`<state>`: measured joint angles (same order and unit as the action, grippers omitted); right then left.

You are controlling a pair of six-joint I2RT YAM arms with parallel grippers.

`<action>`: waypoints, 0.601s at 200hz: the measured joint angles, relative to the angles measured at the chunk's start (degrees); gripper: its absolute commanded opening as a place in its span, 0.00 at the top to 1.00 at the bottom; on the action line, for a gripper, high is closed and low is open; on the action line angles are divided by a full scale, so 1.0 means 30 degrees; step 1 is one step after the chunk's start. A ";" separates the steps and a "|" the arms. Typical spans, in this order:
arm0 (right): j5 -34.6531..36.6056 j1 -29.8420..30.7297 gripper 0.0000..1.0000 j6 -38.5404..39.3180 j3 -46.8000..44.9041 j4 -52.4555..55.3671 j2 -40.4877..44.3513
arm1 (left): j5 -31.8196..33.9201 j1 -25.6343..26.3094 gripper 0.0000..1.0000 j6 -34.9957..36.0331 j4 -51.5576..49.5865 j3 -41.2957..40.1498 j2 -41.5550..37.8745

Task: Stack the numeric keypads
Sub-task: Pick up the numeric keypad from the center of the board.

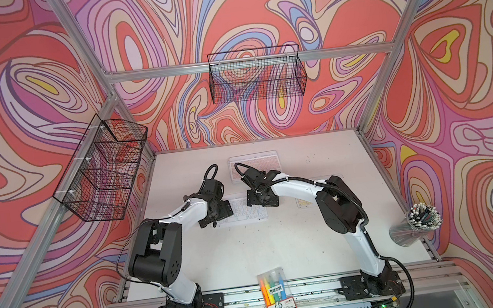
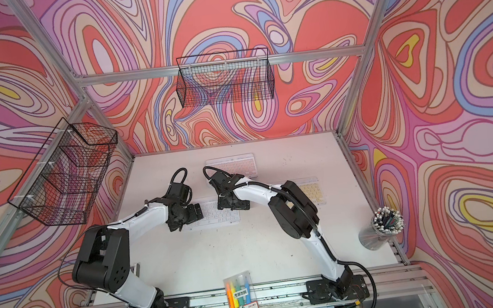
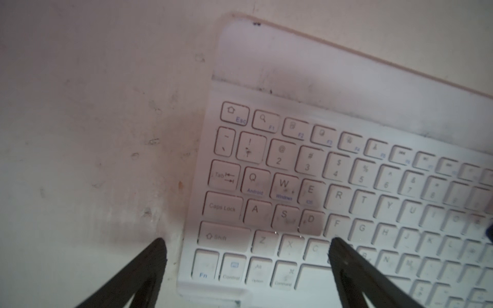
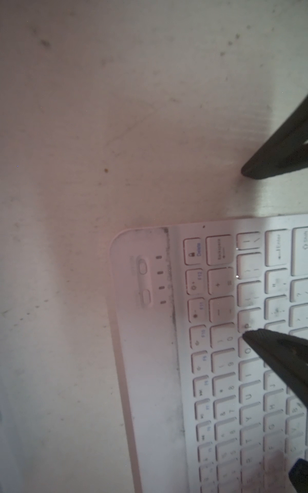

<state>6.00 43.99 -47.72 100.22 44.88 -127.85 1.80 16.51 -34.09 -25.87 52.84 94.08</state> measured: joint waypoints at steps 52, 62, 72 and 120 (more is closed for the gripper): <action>-0.0364 0.0124 0.09 -0.0044 -0.0015 -0.0335 0.0000 | 0.0000 0.0000 0.03 0.0000 0.0546 0.0095 0.0423; -0.0466 0.0138 0.09 -0.0051 -0.0015 -0.0423 0.0000 | -0.0015 0.0000 0.03 0.0000 0.0656 0.0095 0.0423; -0.0532 0.0153 0.09 -0.0051 -0.0015 -0.0481 0.0000 | -0.0036 0.0000 0.03 0.0000 0.0758 0.0095 0.0437; -0.1071 0.0153 0.09 -0.0044 -0.0117 -0.1020 0.0007 | -0.0168 0.0000 0.03 0.0109 0.1297 0.0095 0.0532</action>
<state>2.79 44.45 -47.86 99.88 41.82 -127.83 1.30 16.51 -33.76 -21.98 53.12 95.68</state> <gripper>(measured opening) 0.912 0.967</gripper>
